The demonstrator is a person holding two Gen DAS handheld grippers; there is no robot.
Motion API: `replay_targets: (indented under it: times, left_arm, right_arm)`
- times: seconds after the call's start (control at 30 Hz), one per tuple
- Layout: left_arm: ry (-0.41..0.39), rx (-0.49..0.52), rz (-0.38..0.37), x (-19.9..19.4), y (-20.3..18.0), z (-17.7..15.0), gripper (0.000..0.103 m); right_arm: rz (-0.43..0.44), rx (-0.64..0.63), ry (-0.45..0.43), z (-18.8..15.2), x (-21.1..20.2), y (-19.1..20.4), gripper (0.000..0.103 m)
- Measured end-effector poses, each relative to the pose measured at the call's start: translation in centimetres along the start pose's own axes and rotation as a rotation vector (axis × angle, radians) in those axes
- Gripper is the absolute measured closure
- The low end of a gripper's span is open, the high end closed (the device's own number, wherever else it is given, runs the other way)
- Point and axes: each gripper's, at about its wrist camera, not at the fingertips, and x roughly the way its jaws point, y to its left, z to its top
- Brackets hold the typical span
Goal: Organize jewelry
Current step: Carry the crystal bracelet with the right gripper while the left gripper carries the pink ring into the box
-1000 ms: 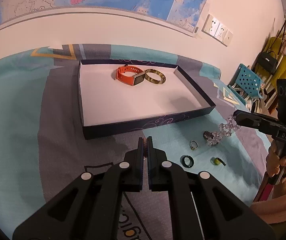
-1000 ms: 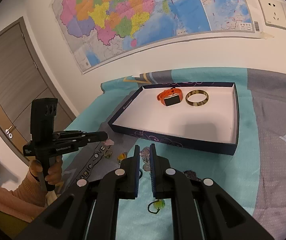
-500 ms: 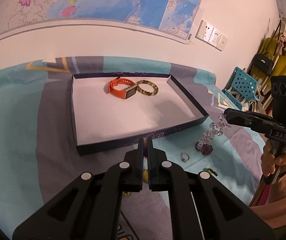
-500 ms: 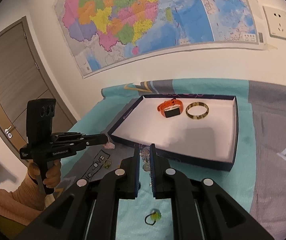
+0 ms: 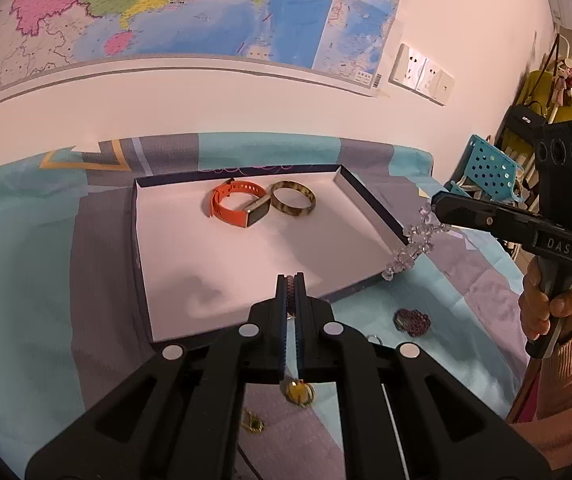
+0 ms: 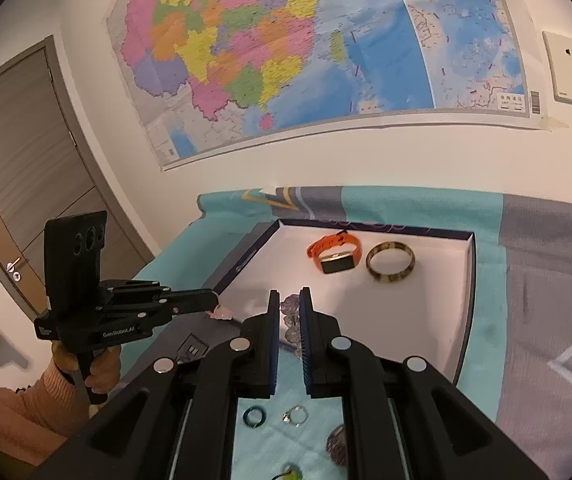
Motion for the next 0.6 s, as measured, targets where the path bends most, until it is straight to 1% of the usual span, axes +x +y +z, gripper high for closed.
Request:
replay_targets:
  times: [0.2,0.6]
  left_arm:
    - [0.006,-0.002,0.014,1.2,0.3,1.1,0.099]
    - [0.025,-0.01,0.026,3.5,0.8,2.3,0.099]
  right_arm:
    - [-0.013,0.016,0.001,1.4,1.5,-1.2,0.095]
    - [-0.038,0.046,0.03,2.6,4.5,-3.0,0.095]
